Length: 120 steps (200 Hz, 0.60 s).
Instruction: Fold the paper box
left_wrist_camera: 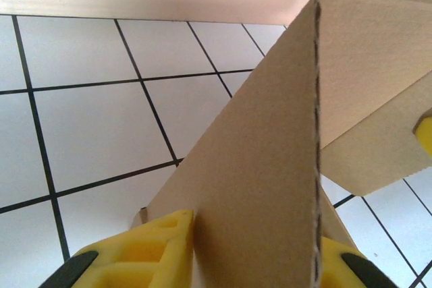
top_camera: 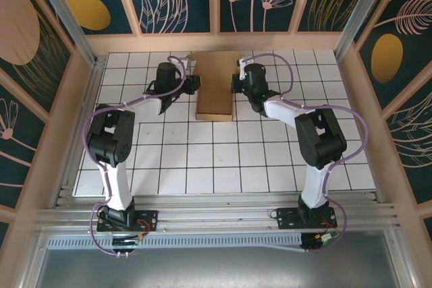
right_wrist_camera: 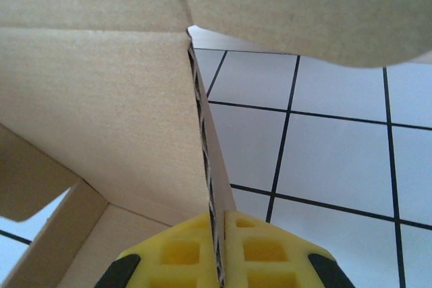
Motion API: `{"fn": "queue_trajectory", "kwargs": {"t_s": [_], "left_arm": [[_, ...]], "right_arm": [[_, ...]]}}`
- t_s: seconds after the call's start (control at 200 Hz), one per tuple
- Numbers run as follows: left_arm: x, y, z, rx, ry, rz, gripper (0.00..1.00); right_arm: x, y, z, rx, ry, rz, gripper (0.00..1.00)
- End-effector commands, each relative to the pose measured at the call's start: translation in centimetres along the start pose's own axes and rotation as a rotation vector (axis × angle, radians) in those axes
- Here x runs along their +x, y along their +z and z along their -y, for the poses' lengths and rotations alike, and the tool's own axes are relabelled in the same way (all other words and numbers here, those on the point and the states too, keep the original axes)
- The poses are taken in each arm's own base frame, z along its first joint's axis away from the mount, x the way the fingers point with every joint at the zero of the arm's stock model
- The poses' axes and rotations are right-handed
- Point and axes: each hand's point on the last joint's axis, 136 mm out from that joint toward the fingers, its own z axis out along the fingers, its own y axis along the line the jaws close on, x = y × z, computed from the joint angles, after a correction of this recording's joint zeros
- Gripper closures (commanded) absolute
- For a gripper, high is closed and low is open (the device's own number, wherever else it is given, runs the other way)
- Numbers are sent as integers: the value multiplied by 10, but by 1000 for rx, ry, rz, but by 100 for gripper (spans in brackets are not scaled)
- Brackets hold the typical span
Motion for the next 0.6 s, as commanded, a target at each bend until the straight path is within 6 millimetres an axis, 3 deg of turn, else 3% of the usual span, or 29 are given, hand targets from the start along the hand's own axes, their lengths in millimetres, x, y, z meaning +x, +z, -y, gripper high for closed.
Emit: {"fn": "queue_trajectory", "kwargs": {"t_s": [0.0, 0.596], "left_arm": [[18, -1, 27, 91, -53, -41, 78], [47, -8, 50, 126, -137, -60, 81]], "right_arm": [[-16, 2, -18, -31, 155, 50, 100], [35, -15, -38, -39, 250, -10, 100]]}}
